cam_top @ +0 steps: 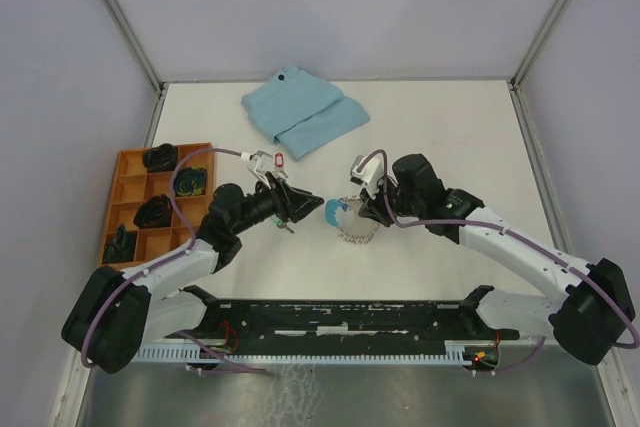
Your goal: Put the keys on the keyring
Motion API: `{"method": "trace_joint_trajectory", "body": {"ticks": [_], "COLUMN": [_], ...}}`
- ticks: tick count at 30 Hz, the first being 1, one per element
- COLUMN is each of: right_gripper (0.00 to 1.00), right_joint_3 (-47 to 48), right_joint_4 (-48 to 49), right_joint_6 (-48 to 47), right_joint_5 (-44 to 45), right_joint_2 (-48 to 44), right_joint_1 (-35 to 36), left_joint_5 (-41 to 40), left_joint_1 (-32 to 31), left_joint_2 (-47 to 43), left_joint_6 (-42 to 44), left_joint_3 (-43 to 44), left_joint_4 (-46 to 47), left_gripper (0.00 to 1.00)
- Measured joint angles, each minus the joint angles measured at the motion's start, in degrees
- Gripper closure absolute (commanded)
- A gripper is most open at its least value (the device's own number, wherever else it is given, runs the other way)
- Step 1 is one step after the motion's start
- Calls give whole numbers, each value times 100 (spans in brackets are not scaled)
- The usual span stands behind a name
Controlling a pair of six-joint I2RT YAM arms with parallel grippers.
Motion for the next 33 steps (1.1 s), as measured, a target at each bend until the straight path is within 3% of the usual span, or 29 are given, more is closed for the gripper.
{"method": "trace_joint_trajectory", "body": {"ticks": [8, 16, 24, 33], "right_gripper": [99, 99, 99, 97], "right_joint_3": [-9, -396, -715, -1064], "right_joint_4": [219, 1064, 1976, 2730], "right_joint_6": [-380, -435, -426, -256], "right_joint_5": [1281, 2090, 2684, 3080], "right_joint_2": [129, 212, 439, 474], "right_joint_1": [730, 1237, 1639, 1834], "left_joint_5": [-1373, -2573, -2889, -3202], "left_joint_1": [-800, -953, -1139, -1290], "left_joint_2": [-72, -118, 693, 1381], "left_joint_6": [-2498, -4555, -5672, -6308], "left_joint_3": [-555, -1003, -1016, -1014], "left_joint_4": [415, 780, 1394, 1976], "left_gripper": [30, 26, 25, 28]}}
